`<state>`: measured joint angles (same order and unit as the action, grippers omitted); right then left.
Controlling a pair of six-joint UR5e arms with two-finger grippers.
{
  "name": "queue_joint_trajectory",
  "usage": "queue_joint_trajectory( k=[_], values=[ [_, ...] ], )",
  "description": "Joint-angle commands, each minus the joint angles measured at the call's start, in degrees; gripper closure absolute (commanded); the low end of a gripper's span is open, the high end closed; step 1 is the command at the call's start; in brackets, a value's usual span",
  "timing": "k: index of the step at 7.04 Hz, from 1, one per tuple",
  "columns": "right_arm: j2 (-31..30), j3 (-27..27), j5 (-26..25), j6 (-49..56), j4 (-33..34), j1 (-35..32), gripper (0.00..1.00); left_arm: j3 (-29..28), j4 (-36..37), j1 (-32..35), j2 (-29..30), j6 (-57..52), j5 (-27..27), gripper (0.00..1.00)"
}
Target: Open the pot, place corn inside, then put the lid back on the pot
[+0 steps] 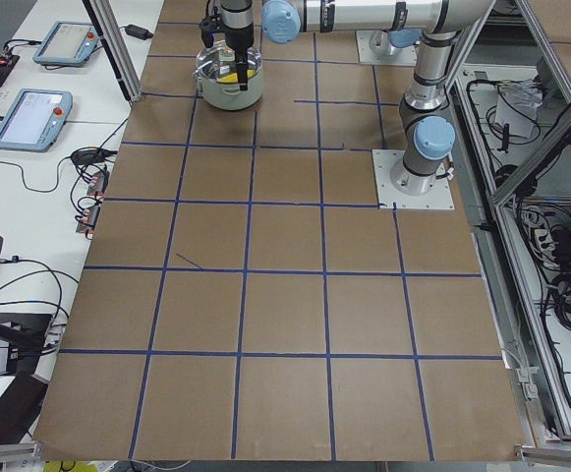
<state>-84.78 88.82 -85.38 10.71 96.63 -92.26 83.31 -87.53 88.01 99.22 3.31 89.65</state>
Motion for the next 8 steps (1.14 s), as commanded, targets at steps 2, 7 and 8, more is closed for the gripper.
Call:
queue_joint_trajectory(
  k=[2,7,8],
  values=[
    [-4.87,4.35,-0.22,0.62,0.66,1.55,0.0,0.01,0.6,-0.3,-0.08,0.29,-0.44,0.0],
    [-4.79,4.17,-4.7,1.77,1.1,2.43,0.0,-1.05,-2.82,-0.12,-0.26,0.47,0.0,0.0],
    [-4.79,4.7,-4.44,-0.15,2.23,2.43,0.0,-0.96,-2.83,-0.21,-0.25,0.47,0.09,0.0]
  ],
)
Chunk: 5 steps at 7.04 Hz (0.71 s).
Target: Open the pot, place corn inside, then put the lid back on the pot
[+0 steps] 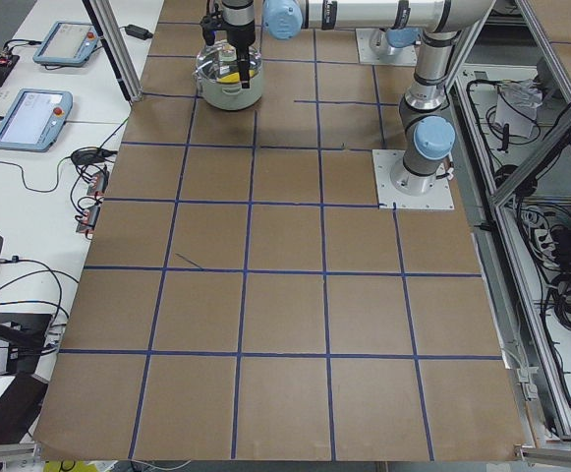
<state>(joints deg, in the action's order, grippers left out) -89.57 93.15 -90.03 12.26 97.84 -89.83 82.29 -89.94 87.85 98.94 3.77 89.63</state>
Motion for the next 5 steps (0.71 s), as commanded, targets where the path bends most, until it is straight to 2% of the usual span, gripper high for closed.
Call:
queue_joint_trajectory(
  k=[1,4,5],
  values=[
    [-0.25,0.19,-0.05,-1.97,2.86,0.0,0.0,0.15,-0.24,-0.04,0.02,-0.07,0.11,0.0],
    [-0.26,0.19,-0.14,-1.63,0.88,-0.17,0.0,0.76,0.2,-0.57,0.02,0.01,-0.15,0.0],
    [-0.43,-0.42,-3.45,-1.45,-3.75,-0.17,0.0,0.77,0.29,-0.57,0.02,0.01,-0.07,0.0]
  ],
)
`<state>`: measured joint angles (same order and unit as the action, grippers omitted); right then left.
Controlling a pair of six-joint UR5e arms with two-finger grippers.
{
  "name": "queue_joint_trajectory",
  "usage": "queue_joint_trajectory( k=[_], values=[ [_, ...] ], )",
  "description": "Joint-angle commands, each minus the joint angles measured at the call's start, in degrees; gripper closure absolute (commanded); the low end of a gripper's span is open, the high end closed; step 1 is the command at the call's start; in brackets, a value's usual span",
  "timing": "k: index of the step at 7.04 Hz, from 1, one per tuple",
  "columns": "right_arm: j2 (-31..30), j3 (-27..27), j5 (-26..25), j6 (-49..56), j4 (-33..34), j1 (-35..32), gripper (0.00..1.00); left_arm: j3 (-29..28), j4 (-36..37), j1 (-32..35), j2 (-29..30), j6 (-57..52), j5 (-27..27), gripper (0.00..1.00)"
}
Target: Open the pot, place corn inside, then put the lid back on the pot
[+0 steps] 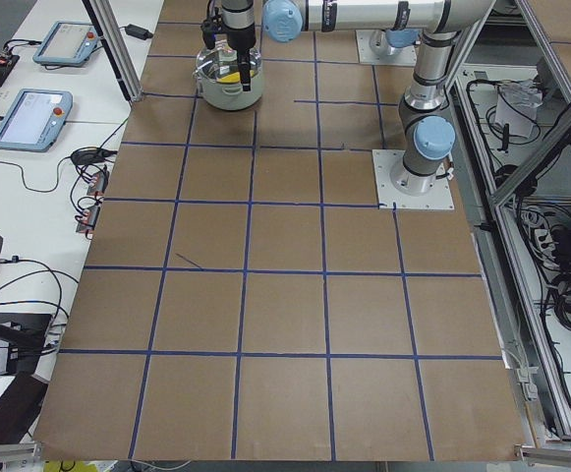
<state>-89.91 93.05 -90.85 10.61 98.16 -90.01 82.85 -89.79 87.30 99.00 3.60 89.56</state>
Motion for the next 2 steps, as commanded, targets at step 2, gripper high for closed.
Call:
queue_joint_trajectory(
  k=[2],
  values=[
    [0.0,-0.59,-2.67,0.29,-5.08,0.01,0.0,0.29,0.23,-0.03,0.05,0.18,0.09,0.0]
  ],
)
